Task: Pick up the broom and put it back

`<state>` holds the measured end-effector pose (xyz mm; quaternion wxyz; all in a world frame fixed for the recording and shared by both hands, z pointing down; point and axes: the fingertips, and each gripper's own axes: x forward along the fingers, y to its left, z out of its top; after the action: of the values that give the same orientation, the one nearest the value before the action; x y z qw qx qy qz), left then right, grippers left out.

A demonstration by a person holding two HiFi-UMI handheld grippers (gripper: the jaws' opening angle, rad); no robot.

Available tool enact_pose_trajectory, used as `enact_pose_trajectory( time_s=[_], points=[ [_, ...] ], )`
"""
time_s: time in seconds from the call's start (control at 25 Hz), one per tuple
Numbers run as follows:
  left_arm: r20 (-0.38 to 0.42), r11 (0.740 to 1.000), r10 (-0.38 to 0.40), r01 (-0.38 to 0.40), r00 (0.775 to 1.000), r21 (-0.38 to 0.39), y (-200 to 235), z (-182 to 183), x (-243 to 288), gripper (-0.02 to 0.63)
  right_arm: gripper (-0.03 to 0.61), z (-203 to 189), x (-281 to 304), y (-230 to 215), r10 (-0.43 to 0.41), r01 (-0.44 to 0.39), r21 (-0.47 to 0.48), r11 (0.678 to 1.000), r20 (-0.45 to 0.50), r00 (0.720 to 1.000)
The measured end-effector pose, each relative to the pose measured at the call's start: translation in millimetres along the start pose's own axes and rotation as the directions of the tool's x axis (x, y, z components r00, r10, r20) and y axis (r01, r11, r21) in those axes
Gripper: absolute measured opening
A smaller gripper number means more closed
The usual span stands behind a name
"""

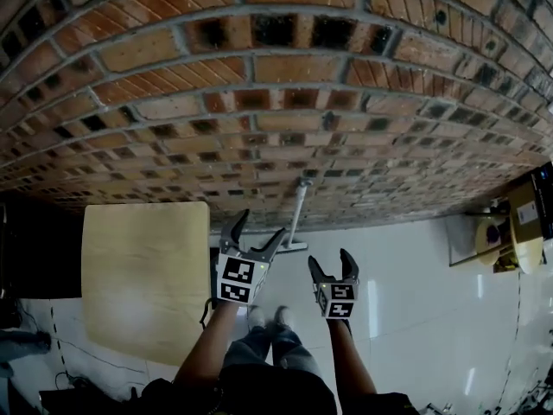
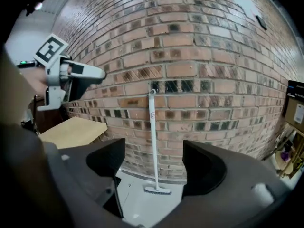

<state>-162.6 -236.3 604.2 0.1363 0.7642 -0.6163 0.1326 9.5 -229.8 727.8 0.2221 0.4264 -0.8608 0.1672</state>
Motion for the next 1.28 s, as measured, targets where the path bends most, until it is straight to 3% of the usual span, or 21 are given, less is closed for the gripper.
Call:
enact_pose_trajectory(
  time_s=[0.2,0.36,0.64,0.8,0.96,1.16,1.28],
  points=[
    [-0.007,0.999,0.045,-0.046,0.999,-0.011,18,2,-20,0.376,0.355,2,102,3,0.048,-0.049,-0.012,0.999,-0.096,0.994],
    [-0.014,0.996,0.092,-0.092,0.996,-0.012,32,0,-38,0.377,0.291,1,167,5,0.066,-0.071,-0.019,0.997,-0.189,0.98],
    [-0.028,0.987,0.152,-0.153,0.988,-0.04,49,-8,-66,0.376,0.205,10,223,10,0.077,-0.082,-0.015,0.996,-0.238,0.968],
    [-0.041,0.982,0.18,-0.182,0.983,-0.054,57,-17,-75,0.376,0.096,10,230,3,0.042,-0.049,-0.023,0.999,-0.264,0.964],
    [-0.051,0.979,0.191,-0.194,0.98,-0.067,63,-27,-82,0.376,0.093,3,219,9,0.058,-0.076,-0.049,0.996,-0.29,0.955],
    [-0.042,0.979,0.181,-0.184,0.983,-0.085,62,-30,-83,0.376,0.092,-17,173,4,0.029,-0.051,-0.055,0.997,-0.348,0.937],
    [-0.028,0.981,0.174,-0.176,0.984,-0.083,60,-25,-87,0.376,0.092,-15,138,7,0.025,-0.043,-0.047,0.998,-0.327,0.945]
  ],
)
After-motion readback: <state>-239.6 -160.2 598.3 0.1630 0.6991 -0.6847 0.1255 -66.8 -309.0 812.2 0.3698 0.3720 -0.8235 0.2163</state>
